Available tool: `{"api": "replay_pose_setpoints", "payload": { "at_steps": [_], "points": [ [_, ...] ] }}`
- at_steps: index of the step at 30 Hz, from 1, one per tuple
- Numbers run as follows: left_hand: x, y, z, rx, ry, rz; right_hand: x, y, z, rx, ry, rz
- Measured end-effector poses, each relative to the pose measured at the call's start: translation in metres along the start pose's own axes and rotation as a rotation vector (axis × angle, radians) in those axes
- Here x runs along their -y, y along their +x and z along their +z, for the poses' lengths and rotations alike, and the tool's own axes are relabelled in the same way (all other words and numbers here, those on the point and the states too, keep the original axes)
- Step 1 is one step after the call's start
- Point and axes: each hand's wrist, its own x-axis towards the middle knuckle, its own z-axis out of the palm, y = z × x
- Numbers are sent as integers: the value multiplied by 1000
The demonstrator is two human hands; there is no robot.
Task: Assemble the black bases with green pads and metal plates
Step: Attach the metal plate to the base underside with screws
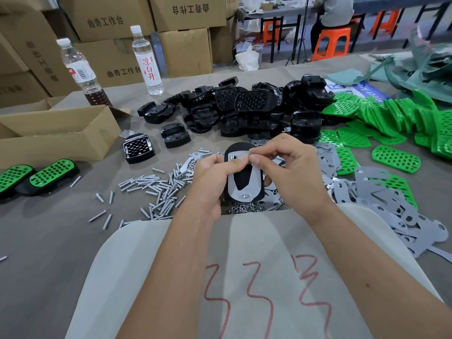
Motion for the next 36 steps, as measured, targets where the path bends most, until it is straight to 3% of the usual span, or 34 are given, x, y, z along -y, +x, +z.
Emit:
{"api": "replay_pose_setpoints", "payload": {
  "at_steps": [7, 15, 22, 26, 36],
  "points": [
    [1, 2, -1, 41, 45, -14, -4, 0, -1, -81, 65, 90],
    [0, 2, -1, -5, -25, -18, -4, 1, 0, 7, 49, 33],
    [6, 0, 12, -22, -29, 6, -9, 0, 0, -160, 14, 100],
    [5, 1, 11, -58, -79, 23, -5, 0, 1, -34, 95, 76],
    [4, -1, 12, -86, -90, 41, -4, -2, 3, -52, 130, 132]
  ]
}}
